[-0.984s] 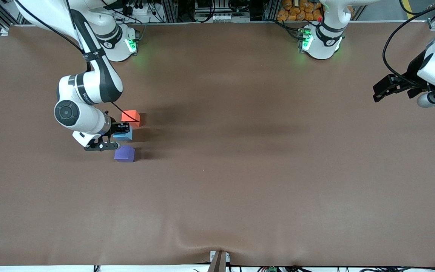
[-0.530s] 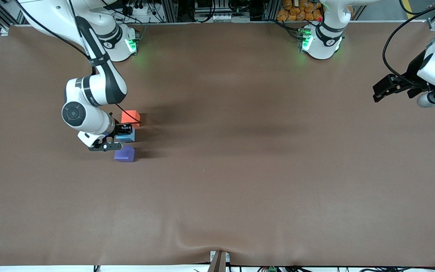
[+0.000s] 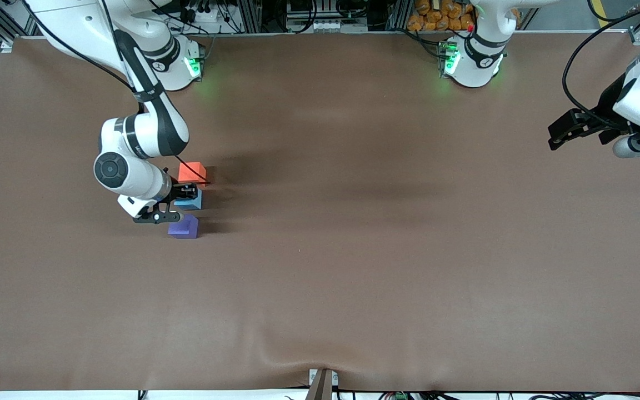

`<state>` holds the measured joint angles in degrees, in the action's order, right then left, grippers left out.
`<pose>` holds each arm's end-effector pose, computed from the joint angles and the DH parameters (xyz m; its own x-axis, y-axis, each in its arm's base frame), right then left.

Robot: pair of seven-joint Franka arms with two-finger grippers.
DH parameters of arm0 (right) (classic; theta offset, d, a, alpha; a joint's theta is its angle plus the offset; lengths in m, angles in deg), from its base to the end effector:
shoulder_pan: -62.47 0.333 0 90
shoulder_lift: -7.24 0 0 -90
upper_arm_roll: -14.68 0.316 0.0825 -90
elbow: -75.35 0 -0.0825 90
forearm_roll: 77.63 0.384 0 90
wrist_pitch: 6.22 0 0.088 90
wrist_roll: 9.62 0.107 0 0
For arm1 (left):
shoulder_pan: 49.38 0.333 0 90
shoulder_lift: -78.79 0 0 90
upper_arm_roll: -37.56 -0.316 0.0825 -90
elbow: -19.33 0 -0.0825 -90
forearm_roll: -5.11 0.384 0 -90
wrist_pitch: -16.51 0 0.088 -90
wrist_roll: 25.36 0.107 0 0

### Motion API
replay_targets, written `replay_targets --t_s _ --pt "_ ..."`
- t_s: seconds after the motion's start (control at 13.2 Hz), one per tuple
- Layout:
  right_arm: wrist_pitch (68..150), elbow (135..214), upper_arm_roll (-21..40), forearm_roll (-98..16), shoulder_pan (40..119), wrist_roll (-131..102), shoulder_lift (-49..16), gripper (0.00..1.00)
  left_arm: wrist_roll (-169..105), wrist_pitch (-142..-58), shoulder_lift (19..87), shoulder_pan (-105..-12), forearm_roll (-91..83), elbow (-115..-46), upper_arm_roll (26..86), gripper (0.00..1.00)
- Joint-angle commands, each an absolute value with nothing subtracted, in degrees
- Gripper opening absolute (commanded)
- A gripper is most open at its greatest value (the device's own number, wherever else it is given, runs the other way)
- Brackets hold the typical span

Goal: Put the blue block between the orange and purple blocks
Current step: 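Lower the blue block between the orange and purple blocks with the right gripper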

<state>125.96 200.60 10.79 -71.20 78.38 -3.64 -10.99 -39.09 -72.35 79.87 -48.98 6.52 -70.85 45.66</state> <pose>0.5254 0.1137 0.2261 0.9795 0.0252 -0.1998 0.0206 -0.9995 -0.0249 0.5421 -0.0714 0.6316 0.9944 0.1055 0.0022 0.1055 -0.9940 -0.0275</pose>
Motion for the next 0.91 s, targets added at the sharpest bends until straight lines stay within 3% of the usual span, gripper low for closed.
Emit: replay_targets --t_s 0.0,0.3,0.45,0.53,0.61,0.68,0.83 --pt "127.5 201.4 11.2 -70.2 78.1 -4.6 -11.0 0.0 -39.3 -71.9 81.2 -48.5 6.3 -71.5 46.2 1.0" --pt "127.8 201.4 11.2 -70.2 78.0 -4.6 -11.7 0.0 -39.2 -71.9 81.2 -48.5 6.3 -71.5 46.3 1.0" --pt "127.8 201.3 11.2 -70.2 78.0 -4.6 -12.2 0.12 -39.2 -71.9 81.1 -48.6 6.3 -71.5 46.3 1.0" --pt "127.7 201.3 11.2 -70.2 78.0 -4.6 -12.3 0.33 -39.3 -71.9 81.1 -48.6 6.3 -71.5 46.3 1.0" --pt "127.7 201.2 11.2 -70.2 78.1 -4.5 -12.3 0.83 -39.3 -71.9 81.1 -48.7 6.3 -71.5 46.3 1.0" --pt "127.6 201.1 11.2 -69.9 78.1 -4.2 -12.3 1.0 -39.3 -71.9 81.1 -48.5 6.3 -71.5 46.9 1.0" --pt "126.9 200.7 11.3 -69.8 78.2 -4.1 -12.0 1.0 -39.3 -71.7 81.2 -48.4 6.3 -71.5 47.0 1.0"
